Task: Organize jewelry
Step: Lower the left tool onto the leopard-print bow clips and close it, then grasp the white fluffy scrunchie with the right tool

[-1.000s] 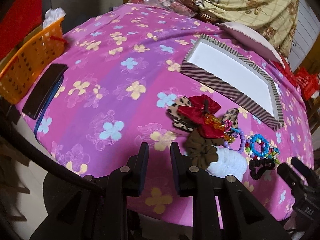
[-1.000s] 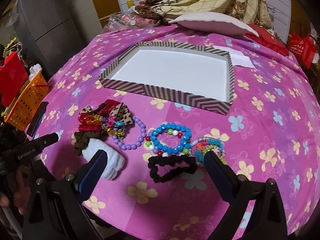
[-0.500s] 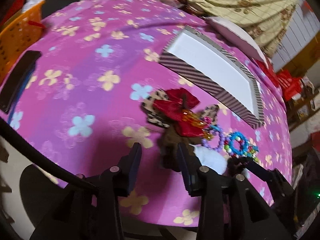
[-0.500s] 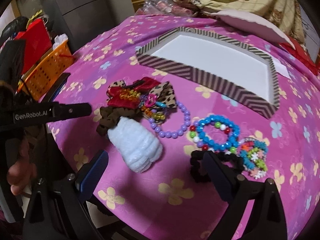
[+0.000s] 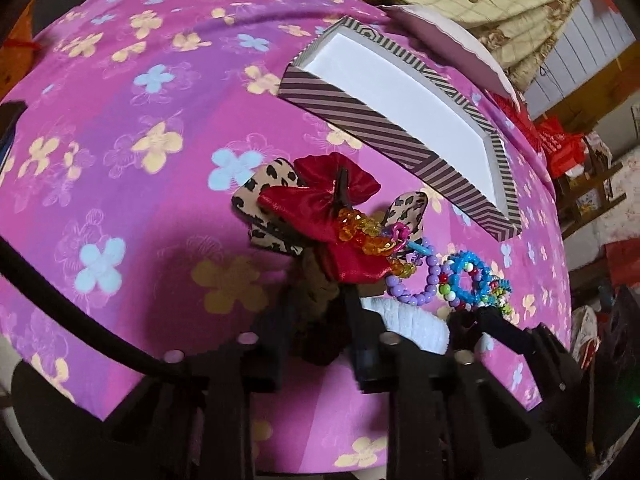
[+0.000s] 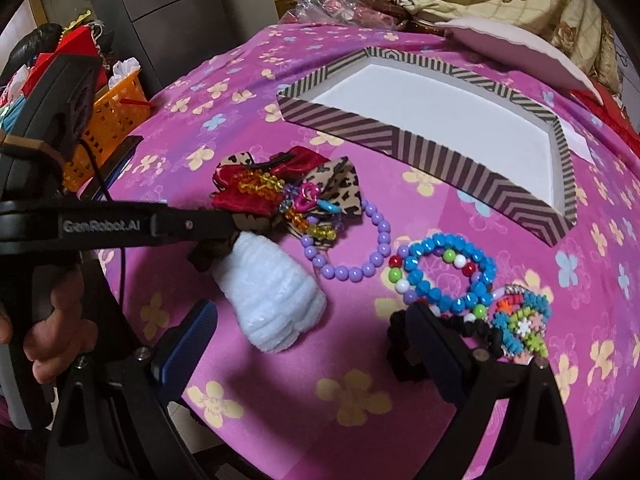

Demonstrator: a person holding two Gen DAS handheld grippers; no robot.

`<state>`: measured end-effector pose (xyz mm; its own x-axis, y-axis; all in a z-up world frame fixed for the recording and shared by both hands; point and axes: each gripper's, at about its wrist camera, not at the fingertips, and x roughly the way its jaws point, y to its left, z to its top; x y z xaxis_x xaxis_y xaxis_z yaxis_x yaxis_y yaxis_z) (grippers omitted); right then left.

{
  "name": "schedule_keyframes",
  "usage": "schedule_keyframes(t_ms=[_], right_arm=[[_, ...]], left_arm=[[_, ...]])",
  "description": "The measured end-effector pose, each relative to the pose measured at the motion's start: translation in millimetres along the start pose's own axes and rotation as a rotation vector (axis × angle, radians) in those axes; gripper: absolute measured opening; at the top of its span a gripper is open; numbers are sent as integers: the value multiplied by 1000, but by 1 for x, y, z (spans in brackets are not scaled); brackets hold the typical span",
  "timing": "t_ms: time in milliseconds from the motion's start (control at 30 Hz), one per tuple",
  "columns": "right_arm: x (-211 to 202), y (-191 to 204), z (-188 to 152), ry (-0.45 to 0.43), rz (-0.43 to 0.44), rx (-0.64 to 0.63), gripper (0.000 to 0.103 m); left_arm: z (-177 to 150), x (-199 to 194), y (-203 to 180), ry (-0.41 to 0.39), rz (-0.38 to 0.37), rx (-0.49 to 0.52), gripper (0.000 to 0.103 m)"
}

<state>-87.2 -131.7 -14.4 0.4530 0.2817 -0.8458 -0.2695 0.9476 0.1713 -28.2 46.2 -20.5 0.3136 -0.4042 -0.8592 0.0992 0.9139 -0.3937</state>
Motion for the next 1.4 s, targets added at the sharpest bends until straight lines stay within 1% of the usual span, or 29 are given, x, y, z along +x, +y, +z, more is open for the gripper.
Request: schedule_keyframes(t_ms=[67,100,133,167,233,267,300,367,400,433,533,700,833,1000,1100,1200,1400], right_arm=[[3,1,2,-2,3,-10,97],[5,2,4,2,9,-22,93],[7,4,5,7,15,-31,88],[10,7,7,16,36,-46,84],[17,12,8,36,64,-66,72],[22,14,8,50,68,-70,68],[26,15,7,63,75,-70,59],[33,15,3,76,85,-66,56],[31,16,0,59,82,-77,53],[30,16,-2,59,82,-84,49],[25,10,-8,55,94,-73,43],[14,0,-12,40,84,-45,41],[7,-9,-13,26,78,-11,41],[-4,-17,-13,4,105,19,41],[-11,-19,-11,-16,111,24,41],[-16,-18,-7,-34,125,28,41],[-25,-15,4,-66,124,21,41]], left_arm=[[0,-1,-1,-14,22,24,34],[0,-2,0,-19,28,33,33],[0,-4,0,-22,27,38,32],[0,-6,2,-25,26,39,32],[0,-9,3,-34,27,46,31],[0,-11,4,-38,32,50,31],[1,-12,5,-41,36,52,31],[0,-14,6,-43,41,55,31],[-1,-15,6,-44,42,57,31],[-2,-16,6,-48,43,58,31],[-4,-23,6,-64,42,58,30],[-2,-43,7,-103,38,59,30],[2,-62,8,-141,35,55,30],[11,-88,7,-201,20,47,30],[15,-103,7,-236,25,49,30],[20,-113,6,-251,24,51,30],[24,-121,4,-270,32,53,30]])
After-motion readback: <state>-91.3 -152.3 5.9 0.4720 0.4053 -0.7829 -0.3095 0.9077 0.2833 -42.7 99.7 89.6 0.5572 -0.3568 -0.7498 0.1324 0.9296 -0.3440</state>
